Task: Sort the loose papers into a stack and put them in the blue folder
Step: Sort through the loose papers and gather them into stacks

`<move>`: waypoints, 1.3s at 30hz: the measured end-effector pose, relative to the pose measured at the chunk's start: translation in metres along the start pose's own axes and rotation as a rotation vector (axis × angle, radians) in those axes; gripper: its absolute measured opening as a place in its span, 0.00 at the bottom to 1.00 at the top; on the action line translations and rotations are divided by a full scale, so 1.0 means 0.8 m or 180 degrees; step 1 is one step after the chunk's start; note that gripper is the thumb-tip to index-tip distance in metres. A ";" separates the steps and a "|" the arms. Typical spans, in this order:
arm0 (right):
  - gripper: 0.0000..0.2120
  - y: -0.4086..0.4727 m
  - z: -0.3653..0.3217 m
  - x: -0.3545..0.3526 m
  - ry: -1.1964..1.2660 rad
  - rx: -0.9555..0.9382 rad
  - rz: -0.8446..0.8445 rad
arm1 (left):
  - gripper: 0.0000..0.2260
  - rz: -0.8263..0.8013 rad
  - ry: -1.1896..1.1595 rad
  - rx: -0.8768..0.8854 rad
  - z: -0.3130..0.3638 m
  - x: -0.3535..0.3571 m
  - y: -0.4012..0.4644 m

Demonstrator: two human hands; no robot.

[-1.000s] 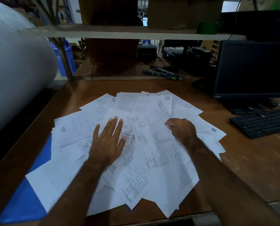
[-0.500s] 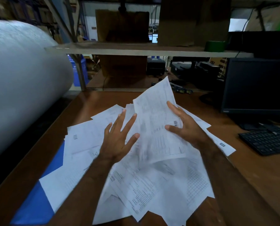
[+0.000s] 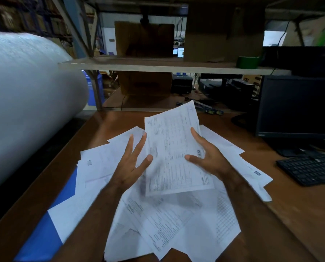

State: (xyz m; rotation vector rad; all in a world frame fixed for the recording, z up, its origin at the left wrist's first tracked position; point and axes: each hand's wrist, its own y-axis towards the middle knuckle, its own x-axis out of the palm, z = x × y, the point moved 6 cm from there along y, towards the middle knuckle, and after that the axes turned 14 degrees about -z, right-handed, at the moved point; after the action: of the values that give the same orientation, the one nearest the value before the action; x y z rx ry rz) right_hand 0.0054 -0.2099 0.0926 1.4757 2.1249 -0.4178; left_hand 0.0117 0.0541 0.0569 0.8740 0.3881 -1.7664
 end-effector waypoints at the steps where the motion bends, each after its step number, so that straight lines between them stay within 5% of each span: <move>1: 0.43 -0.002 -0.001 -0.001 0.0193 0.0013 0.0003 | 0.37 -0.0052 -0.0262 -0.0013 0.006 -0.003 -0.001; 4: 0.43 -0.005 0.000 -0.005 0.1091 -0.0096 0.0034 | 0.34 -0.0264 -0.1708 -0.0044 0.021 -0.009 -0.004; 7: 0.44 -0.004 0.002 0.001 0.1111 -0.0001 -0.0060 | 0.37 -0.0537 -0.3091 0.0106 0.031 -0.007 -0.004; 12: 0.44 -0.001 0.012 0.022 0.0926 0.0130 -0.0268 | 0.42 -0.0580 -0.2543 0.0233 0.030 -0.010 0.006; 16: 0.38 0.000 0.010 0.029 0.1391 0.0020 -0.0249 | 0.33 -0.0837 -0.2548 -0.0065 0.024 -0.008 0.001; 19: 0.39 0.001 0.007 0.039 0.1282 0.0006 -0.0305 | 0.25 -0.0539 -0.2820 -0.0129 0.016 -0.011 -0.004; 24: 0.39 0.004 0.007 0.052 0.1103 0.0097 -0.0390 | 0.26 -0.0300 -0.2935 -0.0072 0.005 -0.018 -0.021; 39: 0.57 0.015 0.022 0.090 0.0496 0.0003 -0.0757 | 0.32 -0.0388 -0.2774 -0.0209 -0.006 -0.018 -0.050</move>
State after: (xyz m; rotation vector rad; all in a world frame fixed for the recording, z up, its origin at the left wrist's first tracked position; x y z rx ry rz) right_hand 0.0006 -0.1594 0.0373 1.2968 2.4359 -0.3998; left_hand -0.0207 0.0816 0.0582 -0.0182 -0.0807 -2.0416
